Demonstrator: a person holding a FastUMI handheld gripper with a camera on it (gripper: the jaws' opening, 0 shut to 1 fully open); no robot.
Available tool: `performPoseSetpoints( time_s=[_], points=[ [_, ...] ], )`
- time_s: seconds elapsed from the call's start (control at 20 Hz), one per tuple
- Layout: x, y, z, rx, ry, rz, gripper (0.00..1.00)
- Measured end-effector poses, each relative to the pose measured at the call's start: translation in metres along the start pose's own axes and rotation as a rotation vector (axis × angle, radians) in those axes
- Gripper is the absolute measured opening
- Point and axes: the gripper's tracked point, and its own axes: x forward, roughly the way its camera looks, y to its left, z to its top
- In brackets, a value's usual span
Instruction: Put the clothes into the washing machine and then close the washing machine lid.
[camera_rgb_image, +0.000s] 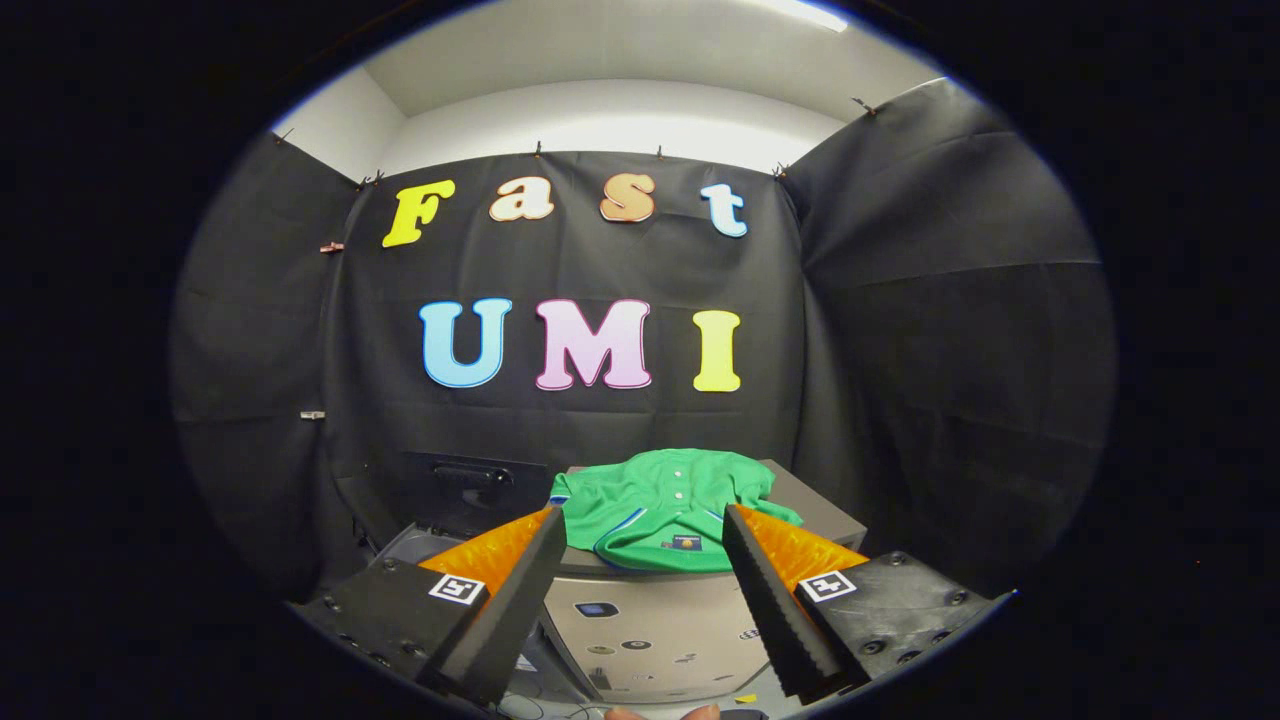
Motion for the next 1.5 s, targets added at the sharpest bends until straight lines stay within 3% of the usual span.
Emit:
performPoseSetpoints(
  time_s=[0.5,0.75,0.85,1.1,1.25,1.35,1.5],
  points=[
    [0.131,0.005,-0.028,0.034,0.286,0.028,0.98],
    [0.208,-0.034,-0.045,-0.065,0.370,-0.084,0.98],
    [0.231,-0.042,-0.059,-0.049,0.426,-0.106,0.99],
    [0.262,-0.067,-0.108,-0.073,0.596,-0.160,0.99],
    [0.257,-0.054,-0.120,-0.022,0.633,-0.092,0.98],
    [0.255,-0.046,-0.116,0.010,0.602,-0.054,0.71],
    [0.255,-0.044,-0.112,0.083,0.588,-0.107,0.22]
  ],
)
